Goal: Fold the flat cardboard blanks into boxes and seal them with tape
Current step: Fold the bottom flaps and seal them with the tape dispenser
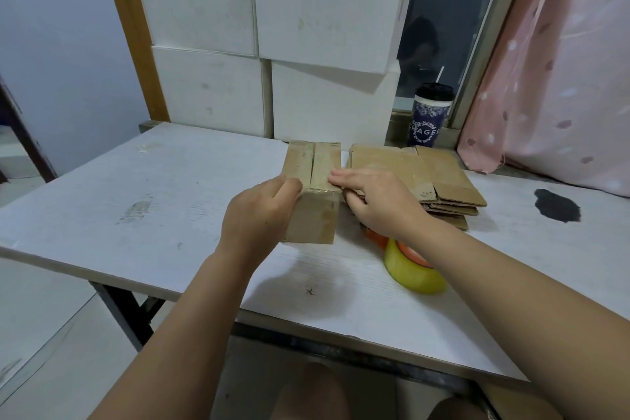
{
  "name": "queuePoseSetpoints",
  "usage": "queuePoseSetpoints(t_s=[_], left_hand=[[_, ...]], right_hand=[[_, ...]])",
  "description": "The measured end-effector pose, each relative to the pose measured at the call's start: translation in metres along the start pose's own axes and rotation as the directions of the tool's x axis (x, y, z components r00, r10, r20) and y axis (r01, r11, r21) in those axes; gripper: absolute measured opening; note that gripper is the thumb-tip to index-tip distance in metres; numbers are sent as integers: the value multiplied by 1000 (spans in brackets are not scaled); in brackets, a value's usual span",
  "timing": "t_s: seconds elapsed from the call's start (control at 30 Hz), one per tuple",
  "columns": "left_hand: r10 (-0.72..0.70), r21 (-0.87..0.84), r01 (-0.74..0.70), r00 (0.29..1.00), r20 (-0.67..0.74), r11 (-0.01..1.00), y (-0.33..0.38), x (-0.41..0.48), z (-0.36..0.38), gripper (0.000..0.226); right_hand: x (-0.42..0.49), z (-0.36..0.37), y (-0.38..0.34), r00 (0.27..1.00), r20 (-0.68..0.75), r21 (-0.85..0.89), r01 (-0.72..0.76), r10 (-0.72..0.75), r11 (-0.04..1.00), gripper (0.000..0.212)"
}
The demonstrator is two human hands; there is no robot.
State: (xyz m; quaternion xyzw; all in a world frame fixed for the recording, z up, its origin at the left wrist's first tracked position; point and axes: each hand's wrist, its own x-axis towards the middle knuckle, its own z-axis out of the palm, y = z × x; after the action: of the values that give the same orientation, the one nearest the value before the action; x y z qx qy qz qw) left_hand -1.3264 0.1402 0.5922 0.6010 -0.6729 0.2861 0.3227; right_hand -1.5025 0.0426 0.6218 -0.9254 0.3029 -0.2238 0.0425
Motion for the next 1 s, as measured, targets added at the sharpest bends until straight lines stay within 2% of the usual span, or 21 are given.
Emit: queuePoseSetpoints(t_s=[0.07, 0.13, 0.17, 0.23, 0.3, 0.33, 0.43, 0.57, 0.7, 0.9, 1.0], left_hand=[[-6, -47, 6, 1000, -3, 999, 1, -1, 1, 10], [-147, -255, 140, 989, -9, 957, 0, -2, 1, 11], [-269, -395, 247, 963, 1, 885, -3, -4, 0, 9], [-477, -613, 420, 875, 79, 669, -12, -7, 0, 20], [-533, -716, 512, 815, 229, 475, -20, -8, 1, 33], [-512, -718, 529, 813, 277, 452, -23, -7, 2, 37], [-419, -657, 506, 856, 302, 559, -27, -6, 3, 39], [-372, -668, 509, 859, 353, 542, -37, -2, 3, 37], [-374, -642, 495, 867, 328, 585, -37, -2, 7, 38], [-205, -472, 288, 954, 221, 833, -36, -7, 16, 24], [-170, -406, 239, 965, 199, 882, -35, -8, 19, 37]], right_hand=[[1, -2, 1, 999, 26, -29, 24, -23, 999, 38], [2, -4, 4, 998, 55, -60, 43, -40, 997, 39], [3, -5, 5, 997, 69, -68, 51, -46, 996, 39], [3, -7, 8, 994, 97, -71, 66, -59, 995, 40], [4, -9, 9, 990, 126, -69, 80, -71, 994, 41], [5, -10, 10, 988, 138, -66, 83, -74, 994, 41], [6, -12, 10, 984, 157, -50, 88, -79, 995, 41], [7, -13, 12, 988, 134, -46, 86, -79, 995, 39], [9, -13, 11, 991, 105, -19, 79, -77, 997, 38], [9, -6, 9, 999, 15, 30, 34, -35, 999, 36], [9, -3, 7, 999, -29, 22, 15, -14, 1000, 35]])
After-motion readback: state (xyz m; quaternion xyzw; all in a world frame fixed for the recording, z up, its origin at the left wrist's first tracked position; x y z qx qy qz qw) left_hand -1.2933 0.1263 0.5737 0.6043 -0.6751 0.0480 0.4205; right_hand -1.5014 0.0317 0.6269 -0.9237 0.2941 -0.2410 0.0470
